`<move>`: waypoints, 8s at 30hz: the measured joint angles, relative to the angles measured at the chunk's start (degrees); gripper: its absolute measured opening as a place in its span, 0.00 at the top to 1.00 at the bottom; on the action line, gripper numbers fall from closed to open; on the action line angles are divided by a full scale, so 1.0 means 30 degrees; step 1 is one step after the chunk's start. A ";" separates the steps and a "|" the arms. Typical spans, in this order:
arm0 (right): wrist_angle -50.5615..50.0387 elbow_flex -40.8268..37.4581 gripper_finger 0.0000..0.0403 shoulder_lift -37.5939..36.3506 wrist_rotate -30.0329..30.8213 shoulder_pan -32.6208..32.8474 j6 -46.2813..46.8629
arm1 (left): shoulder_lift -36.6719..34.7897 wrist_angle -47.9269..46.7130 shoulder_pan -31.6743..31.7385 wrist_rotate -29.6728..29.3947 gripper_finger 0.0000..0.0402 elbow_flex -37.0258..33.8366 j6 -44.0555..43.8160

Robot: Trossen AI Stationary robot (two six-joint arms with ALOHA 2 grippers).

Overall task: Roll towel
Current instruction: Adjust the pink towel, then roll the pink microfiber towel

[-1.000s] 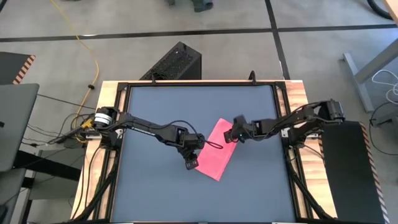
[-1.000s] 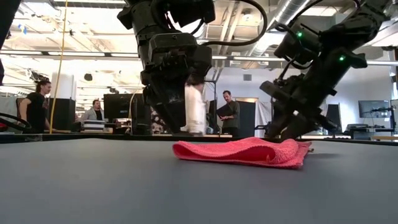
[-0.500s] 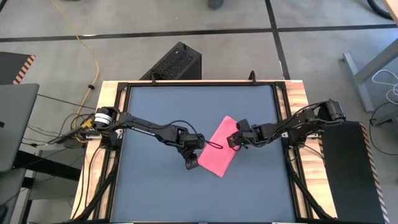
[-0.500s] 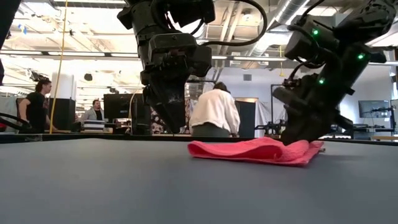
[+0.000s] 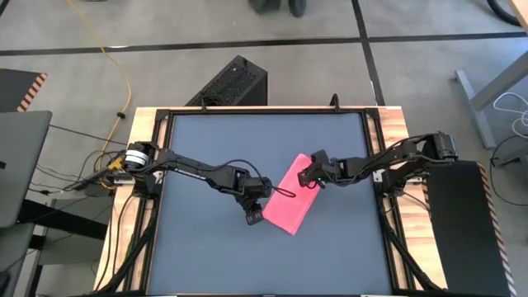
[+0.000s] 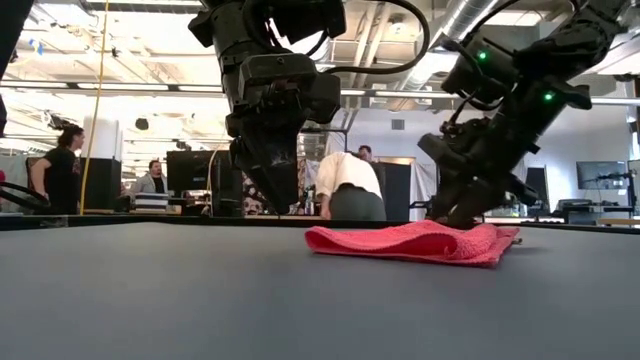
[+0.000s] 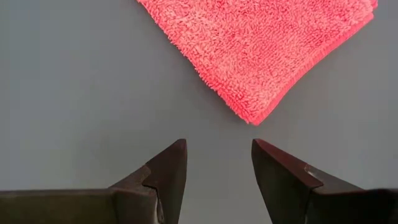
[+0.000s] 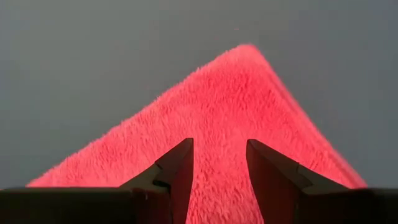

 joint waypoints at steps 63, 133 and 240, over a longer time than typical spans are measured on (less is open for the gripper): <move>-0.7492 0.0082 0.96 0.0376 0.1949 0.1948 0.4136 | 0.0000 0.0066 0.0000 0.0109 0.58 -0.0003 0.0044; -0.5025 0.2317 0.37 -0.3058 -0.0792 -0.0344 -0.2156 | -0.0040 0.1898 0.0044 -0.0433 0.58 -0.0003 0.1321; -0.7489 0.8408 0.37 0.6774 0.2534 1.4392 1.1816 | -0.4022 2.0215 -0.5909 -0.1486 0.79 -1.0768 -0.6949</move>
